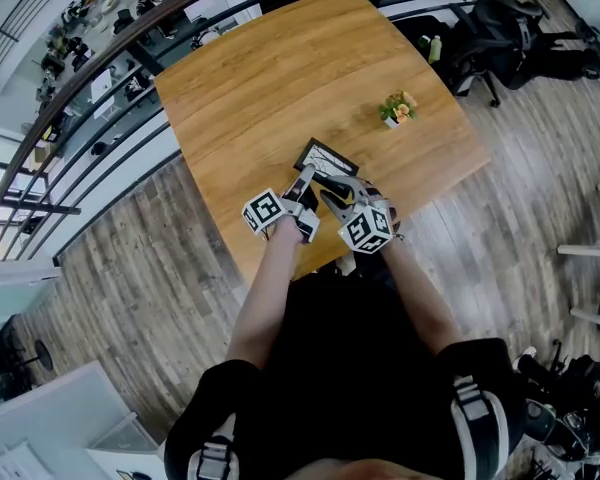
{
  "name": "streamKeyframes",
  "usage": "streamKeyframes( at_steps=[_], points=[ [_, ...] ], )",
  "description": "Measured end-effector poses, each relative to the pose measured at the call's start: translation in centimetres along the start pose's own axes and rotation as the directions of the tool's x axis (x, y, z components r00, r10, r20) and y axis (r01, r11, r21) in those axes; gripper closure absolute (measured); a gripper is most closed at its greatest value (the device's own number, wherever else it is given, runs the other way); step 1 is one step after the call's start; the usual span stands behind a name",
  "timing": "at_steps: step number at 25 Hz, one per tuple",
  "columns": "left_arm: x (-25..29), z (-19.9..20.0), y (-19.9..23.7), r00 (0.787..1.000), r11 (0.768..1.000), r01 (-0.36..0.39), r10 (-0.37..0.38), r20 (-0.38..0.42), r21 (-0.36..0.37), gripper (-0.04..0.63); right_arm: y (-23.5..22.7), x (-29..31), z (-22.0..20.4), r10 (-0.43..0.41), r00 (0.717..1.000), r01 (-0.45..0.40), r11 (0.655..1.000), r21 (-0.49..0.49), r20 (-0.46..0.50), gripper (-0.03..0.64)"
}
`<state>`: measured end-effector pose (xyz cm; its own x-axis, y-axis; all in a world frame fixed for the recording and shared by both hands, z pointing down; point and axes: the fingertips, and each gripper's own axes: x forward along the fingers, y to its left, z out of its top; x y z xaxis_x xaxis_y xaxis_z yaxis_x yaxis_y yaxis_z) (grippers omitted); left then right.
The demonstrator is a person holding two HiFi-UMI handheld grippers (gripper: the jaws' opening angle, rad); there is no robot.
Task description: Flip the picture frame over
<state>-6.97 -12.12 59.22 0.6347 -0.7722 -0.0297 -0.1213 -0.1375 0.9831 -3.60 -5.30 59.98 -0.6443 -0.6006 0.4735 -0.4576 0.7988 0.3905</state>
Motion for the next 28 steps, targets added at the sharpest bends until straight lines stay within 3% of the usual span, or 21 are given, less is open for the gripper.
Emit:
streamKeyframes(
  at_steps=[4,8,14,18,21,24,28],
  points=[
    [-0.5,0.6,-0.8,0.999,0.999,0.05,-0.05,0.017,-0.009,0.5,-0.5,-0.6,0.8,0.081,0.992,-0.1,0.968,0.23,0.093,0.485],
    [-0.7,1.1,-1.4,0.998,0.998,0.065,-0.065,0.007,0.017,0.5,-2.3,-1.3,0.2,0.051,0.986,-0.107,0.921,0.374,0.158,0.489],
    [-0.6,0.1,-3.0,0.991,0.992,0.119,-0.117,-0.068,0.031,0.5,-4.7,-1.8,-1.5,-0.002,0.986,-0.083,0.859,0.506,0.166,0.491],
    [-1.5,-0.7,-2.0,0.985,0.992,0.06,-0.04,-0.17,0.115,0.5,-5.4,-1.7,-2.9,0.004,0.987,-0.097,0.814,0.573,0.162,0.485],
    [-1.7,-1.0,-2.0,0.972,0.989,0.074,-0.044,-0.23,0.127,0.5,-5.6,-1.5,-3.8,0.008,0.989,-0.097,0.792,0.603,0.149,0.48],
    [-2.1,-0.9,-2.0,0.955,0.971,0.083,-0.012,-0.298,0.225,0.5,-5.3,-1.1,-4.4,0.04,0.988,-0.128,0.766,0.63,0.152,0.468],
    [-2.4,-1.6,-1.8,0.936,0.97,0.093,-0.009,-0.352,0.223,0.5,-4.1,-0.4,-5.0,0.132,0.975,-0.217,0.721,0.658,0.177,0.448]
  ],
)
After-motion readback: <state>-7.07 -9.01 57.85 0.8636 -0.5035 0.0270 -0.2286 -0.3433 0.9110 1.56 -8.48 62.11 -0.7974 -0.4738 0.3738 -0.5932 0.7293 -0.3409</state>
